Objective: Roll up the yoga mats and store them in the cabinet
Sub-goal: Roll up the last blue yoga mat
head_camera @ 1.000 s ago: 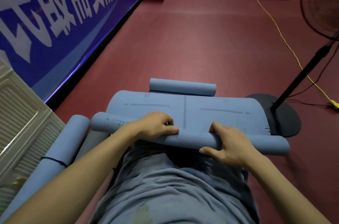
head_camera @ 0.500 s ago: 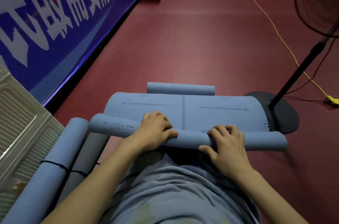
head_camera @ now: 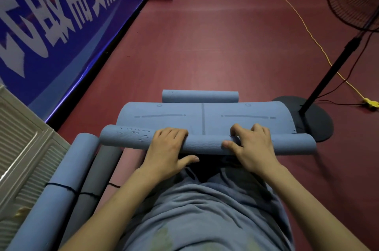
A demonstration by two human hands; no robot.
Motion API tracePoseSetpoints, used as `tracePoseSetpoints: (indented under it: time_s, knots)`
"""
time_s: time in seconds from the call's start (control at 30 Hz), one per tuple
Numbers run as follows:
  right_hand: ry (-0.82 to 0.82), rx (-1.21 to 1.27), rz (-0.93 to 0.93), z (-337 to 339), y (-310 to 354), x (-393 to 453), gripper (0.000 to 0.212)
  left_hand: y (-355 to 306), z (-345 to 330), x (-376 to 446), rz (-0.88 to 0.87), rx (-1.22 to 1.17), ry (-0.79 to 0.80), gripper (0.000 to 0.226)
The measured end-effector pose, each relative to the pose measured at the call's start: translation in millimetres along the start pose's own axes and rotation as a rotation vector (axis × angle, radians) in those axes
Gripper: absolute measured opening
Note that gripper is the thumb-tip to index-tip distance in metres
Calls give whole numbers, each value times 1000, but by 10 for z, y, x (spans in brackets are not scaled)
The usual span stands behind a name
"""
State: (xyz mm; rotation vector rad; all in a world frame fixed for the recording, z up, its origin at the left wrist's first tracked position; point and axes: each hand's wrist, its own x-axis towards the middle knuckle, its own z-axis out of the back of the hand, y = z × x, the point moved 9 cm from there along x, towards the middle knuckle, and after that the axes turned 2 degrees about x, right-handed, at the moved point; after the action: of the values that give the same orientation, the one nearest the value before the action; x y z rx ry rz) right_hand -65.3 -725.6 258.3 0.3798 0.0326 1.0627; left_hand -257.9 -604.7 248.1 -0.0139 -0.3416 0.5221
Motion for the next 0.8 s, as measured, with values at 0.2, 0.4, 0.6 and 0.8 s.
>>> tracePoseSetpoints:
  time_s: [0.2, 0.4, 0.6, 0.8]
  knots:
    - [32, 39, -22, 1, 3, 111, 35, 90, -29, 123, 59, -90, -93, 68]
    - [23, -25, -32, -33, -50, 178, 38, 56, -77, 333, -24, 9, 53, 74]
    - [48, -67, 51, -72, -33, 276, 56, 280, -215, 720, 79, -127, 427, 77]
    - [100, 73, 75, -19, -96, 406, 54, 318, -317, 870, 138, -272, 585, 68]
